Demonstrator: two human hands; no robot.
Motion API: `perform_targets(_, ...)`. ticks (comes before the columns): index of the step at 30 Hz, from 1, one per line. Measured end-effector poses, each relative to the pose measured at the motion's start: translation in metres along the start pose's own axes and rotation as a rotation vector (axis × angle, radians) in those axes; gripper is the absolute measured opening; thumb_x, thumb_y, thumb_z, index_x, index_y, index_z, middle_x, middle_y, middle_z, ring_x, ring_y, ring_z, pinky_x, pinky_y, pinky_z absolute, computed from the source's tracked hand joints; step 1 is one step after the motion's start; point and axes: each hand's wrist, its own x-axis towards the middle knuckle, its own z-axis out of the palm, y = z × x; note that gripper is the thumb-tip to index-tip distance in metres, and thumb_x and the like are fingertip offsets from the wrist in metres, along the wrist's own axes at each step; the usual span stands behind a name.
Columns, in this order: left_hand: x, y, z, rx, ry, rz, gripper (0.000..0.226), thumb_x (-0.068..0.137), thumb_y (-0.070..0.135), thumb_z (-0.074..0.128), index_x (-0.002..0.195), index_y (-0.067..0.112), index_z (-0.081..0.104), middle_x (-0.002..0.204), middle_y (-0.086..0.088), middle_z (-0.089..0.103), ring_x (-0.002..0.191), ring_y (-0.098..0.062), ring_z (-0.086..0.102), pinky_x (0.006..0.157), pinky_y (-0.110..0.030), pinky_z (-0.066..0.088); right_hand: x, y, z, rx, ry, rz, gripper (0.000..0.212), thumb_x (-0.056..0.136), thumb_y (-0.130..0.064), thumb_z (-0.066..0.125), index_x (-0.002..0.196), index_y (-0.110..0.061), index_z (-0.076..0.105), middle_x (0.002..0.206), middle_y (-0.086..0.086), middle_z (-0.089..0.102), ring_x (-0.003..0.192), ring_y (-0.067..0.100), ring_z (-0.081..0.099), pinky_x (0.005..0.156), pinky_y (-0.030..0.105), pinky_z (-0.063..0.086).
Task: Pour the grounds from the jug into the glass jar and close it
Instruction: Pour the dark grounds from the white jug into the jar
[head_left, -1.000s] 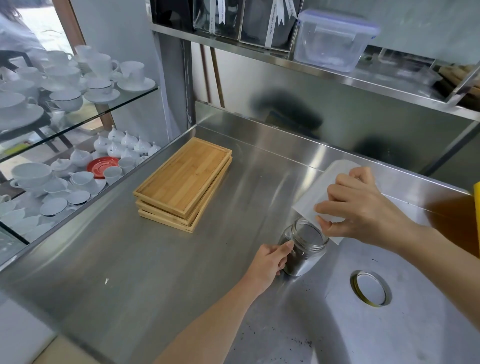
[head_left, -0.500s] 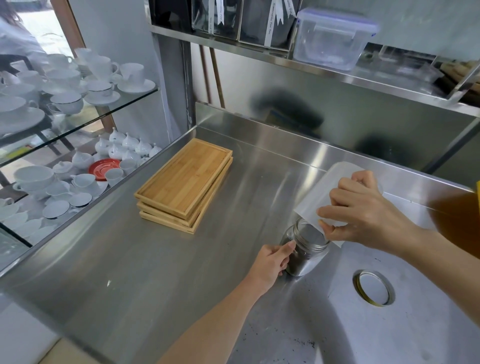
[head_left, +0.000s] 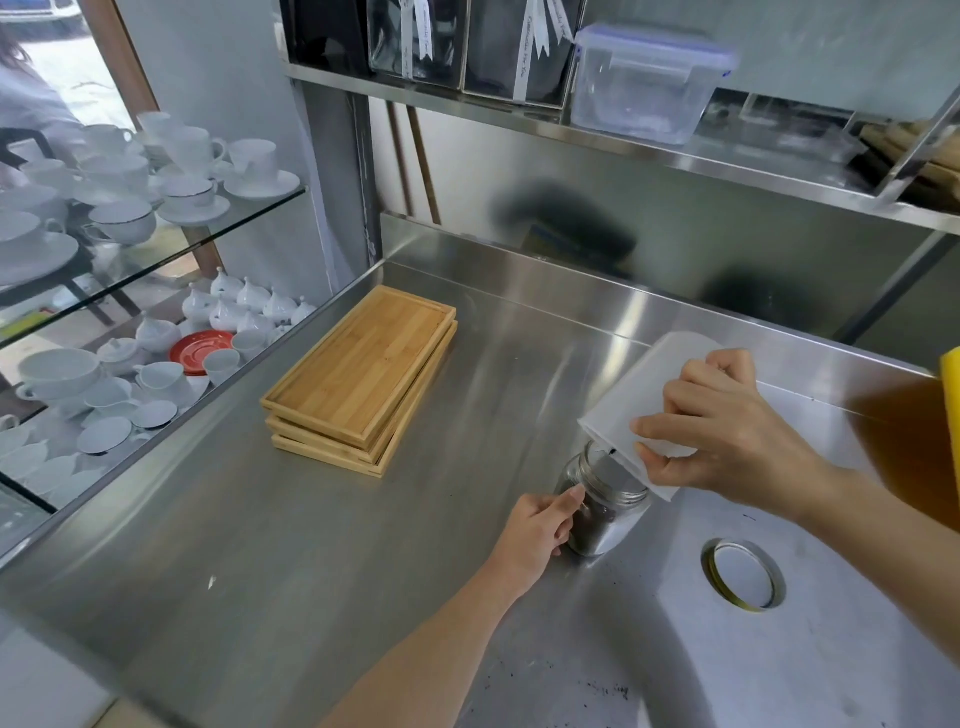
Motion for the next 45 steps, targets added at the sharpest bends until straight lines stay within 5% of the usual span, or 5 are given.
perform_targets(14,0.000,-0.002,0.000,0.029,-0.014,0.048,0.053,0.086,0.040,0.051,0.044,0.016,0.030,0.038,0.011,0.027,0.046,-0.013,0.024,0.053,-0.028,0.025,-0.023,0.005,-0.003,0.279,0.196,0.609,0.035,0.073,-0.036,0.057,0.074,-0.004,0.070,0.059,0.011,0.057,0.066,0.009,0.035,0.073,0.032,0.030)
perform_targets(18,-0.001,-0.002,0.000,0.026,-0.023,0.056,0.052,0.086,0.039,0.051,0.044,0.015,0.030,0.039,0.009,0.028,0.047,-0.014,0.024,0.053,-0.027,0.025,-0.037,0.010,-0.007,0.420,0.273,0.745,0.048,0.075,-0.057,0.054,0.081,-0.011,0.069,0.071,-0.011,0.056,0.072,0.000,0.043,0.066,0.036,0.035)
perform_targets(31,0.000,-0.001,0.002,0.016,0.004,0.022,0.050,0.082,0.040,0.053,0.046,0.017,0.028,0.037,0.011,0.027,0.043,-0.011,0.023,0.051,-0.027,0.023,-0.007,0.007,0.001,-0.025,0.065,-0.061,0.022,0.079,-0.022,0.056,0.064,-0.011,0.068,0.054,0.008,0.047,0.065,0.022,0.031,0.070,0.035,0.027)
perform_targets(38,-0.001,0.000,0.003,0.018,0.002,0.027,0.050,0.083,0.039,0.052,0.046,0.017,0.027,0.036,0.012,0.027,0.042,-0.010,0.023,0.050,-0.026,0.024,0.002,0.008,-0.005,0.005,0.002,-0.112,0.028,0.084,-0.023,0.051,0.065,-0.011,0.067,0.056,0.007,0.047,0.066,0.021,0.030,0.072,0.035,0.027)
perform_targets(45,-0.002,0.001,0.003,0.041,0.004,0.038,0.057,0.095,0.029,0.051,0.044,0.016,0.029,0.037,0.011,0.027,0.046,-0.013,0.024,0.053,-0.027,0.026,-0.009,0.017,-0.005,0.135,0.081,0.175,0.047,0.089,-0.039,0.047,0.068,-0.005,0.071,0.053,0.010,0.048,0.065,0.019,0.032,0.078,0.026,0.021)
